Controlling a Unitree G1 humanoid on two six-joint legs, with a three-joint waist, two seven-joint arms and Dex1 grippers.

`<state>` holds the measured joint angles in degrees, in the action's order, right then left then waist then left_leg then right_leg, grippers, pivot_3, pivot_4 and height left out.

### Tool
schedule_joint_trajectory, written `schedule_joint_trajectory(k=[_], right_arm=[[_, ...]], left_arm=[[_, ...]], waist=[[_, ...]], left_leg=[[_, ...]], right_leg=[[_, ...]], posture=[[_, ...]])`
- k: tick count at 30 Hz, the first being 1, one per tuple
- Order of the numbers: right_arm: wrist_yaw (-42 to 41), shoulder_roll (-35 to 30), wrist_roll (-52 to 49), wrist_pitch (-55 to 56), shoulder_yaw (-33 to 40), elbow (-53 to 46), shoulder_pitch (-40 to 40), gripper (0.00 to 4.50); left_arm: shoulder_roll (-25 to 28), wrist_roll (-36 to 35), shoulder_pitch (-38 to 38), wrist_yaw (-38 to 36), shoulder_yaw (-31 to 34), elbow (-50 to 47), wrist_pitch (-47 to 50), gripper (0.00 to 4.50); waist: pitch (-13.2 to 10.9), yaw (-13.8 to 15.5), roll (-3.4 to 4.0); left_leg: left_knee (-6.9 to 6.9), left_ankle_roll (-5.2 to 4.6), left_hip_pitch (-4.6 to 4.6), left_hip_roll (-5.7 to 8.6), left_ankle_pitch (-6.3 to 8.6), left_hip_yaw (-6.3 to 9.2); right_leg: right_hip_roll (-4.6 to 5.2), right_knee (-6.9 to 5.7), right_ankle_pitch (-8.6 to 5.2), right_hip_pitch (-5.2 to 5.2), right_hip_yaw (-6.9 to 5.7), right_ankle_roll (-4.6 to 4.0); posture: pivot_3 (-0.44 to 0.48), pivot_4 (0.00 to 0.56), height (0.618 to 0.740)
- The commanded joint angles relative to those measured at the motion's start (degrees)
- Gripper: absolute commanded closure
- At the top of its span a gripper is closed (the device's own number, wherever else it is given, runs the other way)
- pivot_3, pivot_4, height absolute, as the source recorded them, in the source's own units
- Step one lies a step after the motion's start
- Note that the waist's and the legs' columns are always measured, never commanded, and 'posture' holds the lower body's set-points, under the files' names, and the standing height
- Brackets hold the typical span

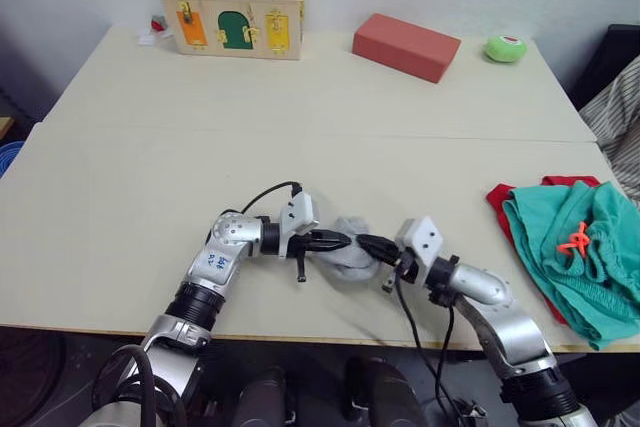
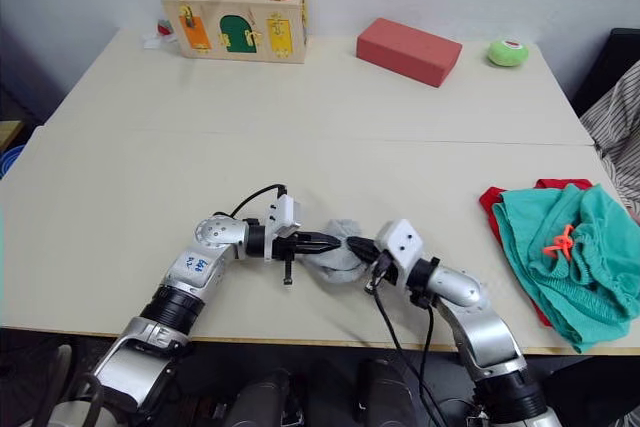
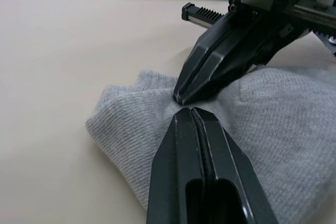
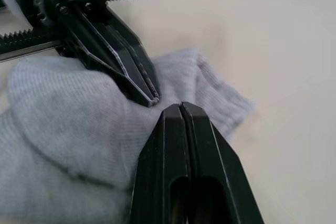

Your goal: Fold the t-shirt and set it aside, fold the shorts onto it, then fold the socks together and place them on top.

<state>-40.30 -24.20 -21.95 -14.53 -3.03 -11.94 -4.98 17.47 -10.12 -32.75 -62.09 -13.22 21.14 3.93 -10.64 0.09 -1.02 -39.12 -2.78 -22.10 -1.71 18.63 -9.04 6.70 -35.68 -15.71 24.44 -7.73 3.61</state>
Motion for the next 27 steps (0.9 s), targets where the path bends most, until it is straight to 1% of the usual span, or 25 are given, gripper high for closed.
schedule_joint_trajectory(k=[1, 2, 4, 5, 6, 7, 8, 9, 11, 13, 14, 16, 18, 21, 24, 27], right_arm=[[1.38, -2.02, -14.98, -12.17, 8.66, -9.58, 2.72, 4.13], [2.06, -2.75, -17.47, -15.28, 9.95, -11.13, 3.32, 3.93], [5.82, -6.89, -28.13, -28.58, 13.81, -14.37, 5.38, 3.27], [7.48, -8.51, -31.96, -33.39, 15.10, -15.30, 5.98, 2.88], [10.02, -10.72, -39.60, -39.56, 16.65, -15.31, 6.79, 2.56], [12.56, -11.75, -45.13, -43.25, 17.82, -14.97, 7.16, 2.15], [14.83, -12.42, -49.43, -45.71, 18.67, -14.65, 7.24, 1.89], [20.88, -11.85, -56.32, -46.92, 19.17, -12.87, 7.16, 1.50], [30.85, -11.51, -66.23, -48.05, 18.48, -9.94, 6.99, 0.88], [36.90, -11.74, -72.10, -48.27, 16.52, -8.86, 6.89, 0.19], [39.71, -11.75, -74.89, -47.78, 15.43, -8.55, 6.81, 0.02], [46.18, -8.61, -81.34, -44.23, 12.64, -7.53, 5.68, 0.02], [50.36, -6.45, -85.55, -41.54, 10.45, -7.09, 4.42, 0.02], [53.58, -3.83, -84.78, -39.48, 7.90, -5.27, 1.92, 0.02], [54.44, -1.35, -81.57, -38.98, 4.97, -3.02, -1.43, 0.02], [54.94, 0.20, -79.09, -38.31, 4.11, -1.72, -2.85, 0.02]], left_arm=[[0.72, -0.28, 1.23, -1.14, 0.42, -0.29, -1.29, 4.50], [0.76, -0.54, 1.13, -1.35, 0.66, -0.51, -1.54, 4.50], [1.08, -1.17, 0.39, -1.77, 1.73, -0.73, -3.05, 4.50], [1.21, -1.27, 0.09, -1.88, 2.08, -0.68, -3.63, 4.50], [1.47, -1.22, -0.38, -2.01, 2.39, -0.38, -4.51, 4.50], [1.65, -1.12, -0.71, -2.21, 2.54, -0.07, -5.13, 4.50], [1.75, -1.07, -0.89, -2.38, 2.61, 0.18, -5.56, 4.50], [1.91, -0.93, -1.23, -2.48, 2.65, 0.48, -6.16, 4.50], [2.10, -0.59, -1.59, -2.79, 2.47, 1.01, -7.04, 4.50], [2.31, 0.22, -1.82, -2.92, 2.00, 1.84, -7.99, 4.50], [2.35, 0.62, -1.88, -2.77, 1.83, 2.23, -8.24, 4.50], [2.08, 1.36, -1.79, -2.05, 1.58, 2.72, -8.22, 4.50], [1.86, 1.81, -1.58, -2.07, 1.31, 2.95, -8.63, 4.50], [1.83, 2.94, -1.19, -1.69, 0.65, 3.12, -8.51, 4.50], [1.84, 4.68, -1.26, -0.62, -0.31, 4.07, -7.71, 4.50], [1.64, 5.08, -1.22, 0.33, -0.39, 4.13, -6.59, 4.50]], waist=[[0.00, -0.09, 0.00], [0.00, -0.14, 0.01], [-0.01, -0.19, 0.01], [-0.01, -0.14, 0.02], [-0.01, -0.12, 0.02], [-0.01, -0.12, 0.02], [-0.01, -0.13, 0.02], [-0.01, -0.15, 0.02], [-0.01, -0.15, 0.02], [-0.01, -0.12, 0.02], [-0.01, -0.11, 0.02], [-0.01, -0.17, 0.01], [-0.01, -0.16, 0.02], [-0.01, -0.15, 0.02], [-0.01, -0.17, 0.02], [0.00, -0.15, 0.02]], left_leg=[[0.00, 0.00, 0.00, -0.01, 0.00, 0.01], [0.00, 0.00, -0.01, -0.02, 0.01, 0.02], [0.00, 0.02, -0.01, -0.05, 0.02, 0.05], [0.01, 0.03, -0.01, -0.06, 0.03, 0.05], [0.02, 0.02, -0.01, -0.06, 0.04, 0.08], [0.02, 0.02, -0.02, -0.07, 0.05, 0.11], [0.03, 0.02, -0.03, -0.07, 0.06, 0.11], [0.03, 0.01, -0.03, -0.07, 0.07, 0.11], [0.05, 0.01, -0.03, -0.08, 0.07, 0.12], [0.05, 0.01, -0.04, -0.06, 0.07, 0.12], [0.05, 0.01, -0.05, -0.05, 0.07, 0.11], [0.05, 0.00, -0.08, -0.05, 0.07, 0.11], [0.05, 0.00, -0.08, -0.06, 0.07, 0.10], [0.04, -0.01, -0.10, -0.04, 0.06, 0.07], [0.04, -0.05, -0.10, -0.02, 0.05, 0.05], [0.04, -0.06, -0.10, -0.04, 0.05, 0.06]], right_leg=[[0.00, 0.00, 0.00, 0.00, 0.00, 0.00], [0.02, 0.01, 0.00, 0.01, 0.00, -0.01], [0.03, 0.00, -0.01, 0.03, -0.01, -0.05], [0.04, 0.00, -0.02, 0.06, -0.01, -0.09], [0.07, -0.01, -0.04, 0.06, -0.02, -0.13], [0.08, 0.00, -0.05, 0.06, -0.05, -0.16], [0.08, 0.01, -0.05, 0.06, -0.05, -0.17], [0.09, 0.00, -0.06, 0.07, -0.05, -0.19], [0.08, 0.00, -0.06, 0.06, -0.07, -0.19], [0.09, 0.00, -0.06, 0.06, -0.07, -0.19], [0.09, 0.01, -0.06, 0.06, -0.08, -0.19], [0.07, 0.03, -0.06, 0.07, -0.08, -0.19], [0.04, 0.02, -0.05, 0.07, -0.09, -0.18], [0.03, 0.02, -0.03, 0.07, -0.08, -0.15], [0.03, 0.05, 0.01, 0.05, -0.05, -0.07], [0.02, 0.04, 0.01, 0.05, -0.05, -0.07]], posture=[[0.000, 0.150, 0.740], [0.000, 0.150, 0.740], [0.000, 0.150, 0.740], [0.000, 0.150, 0.740], [0.000, 0.150, 0.740], [0.000, 0.150, 0.740], [0.000, 0.150, 0.740], [0.000, 0.150, 0.740], [0.000, 0.150, 0.740], [0.000, 0.150, 0.740], [0.000, 0.150, 0.740], [0.000, 0.150, 0.740], [0.000, 0.150, 0.740], [0.000, 0.150, 0.740], [0.000, 0.150, 0.740], [0.000, 0.150, 0.740]])
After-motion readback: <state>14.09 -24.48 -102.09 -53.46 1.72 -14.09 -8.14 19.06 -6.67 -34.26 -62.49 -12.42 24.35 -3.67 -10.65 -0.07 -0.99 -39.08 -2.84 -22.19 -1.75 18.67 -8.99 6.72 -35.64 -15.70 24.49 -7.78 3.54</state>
